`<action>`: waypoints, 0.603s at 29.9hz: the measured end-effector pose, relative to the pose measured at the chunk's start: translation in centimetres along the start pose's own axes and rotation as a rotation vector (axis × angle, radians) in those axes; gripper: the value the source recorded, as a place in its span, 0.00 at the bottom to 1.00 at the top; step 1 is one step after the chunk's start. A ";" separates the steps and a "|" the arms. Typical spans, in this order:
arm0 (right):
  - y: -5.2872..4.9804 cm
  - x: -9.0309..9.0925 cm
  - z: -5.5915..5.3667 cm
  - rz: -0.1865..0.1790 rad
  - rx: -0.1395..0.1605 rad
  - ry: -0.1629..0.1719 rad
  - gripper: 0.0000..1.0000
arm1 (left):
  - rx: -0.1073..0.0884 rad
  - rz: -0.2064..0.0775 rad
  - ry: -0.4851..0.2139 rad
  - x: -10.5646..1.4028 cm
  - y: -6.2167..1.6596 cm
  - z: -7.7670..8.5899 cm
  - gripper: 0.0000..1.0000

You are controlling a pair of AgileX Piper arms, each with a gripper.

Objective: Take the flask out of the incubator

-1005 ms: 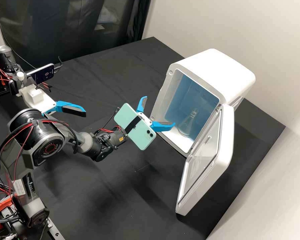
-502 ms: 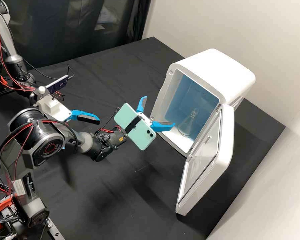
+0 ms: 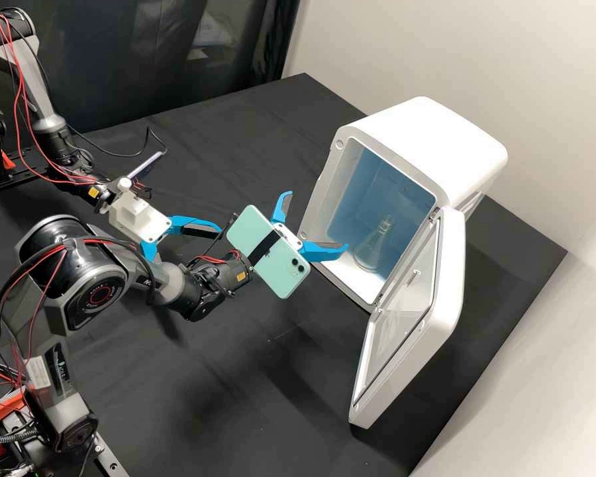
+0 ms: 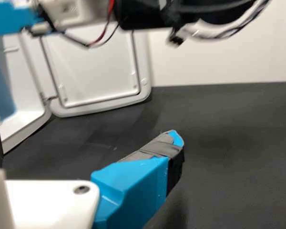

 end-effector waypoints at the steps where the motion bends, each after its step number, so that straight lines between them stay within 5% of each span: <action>1: 0.0 0.0 0.0 0.000 0.000 0.000 1.00 | -0.006 -0.004 0.014 0.1 -0.05 -0.3 1.00; 18: 0.0 0.0 0.0 0.000 0.000 0.000 1.00 | -0.019 0.010 0.095 0.0 0.37 -3.1 1.00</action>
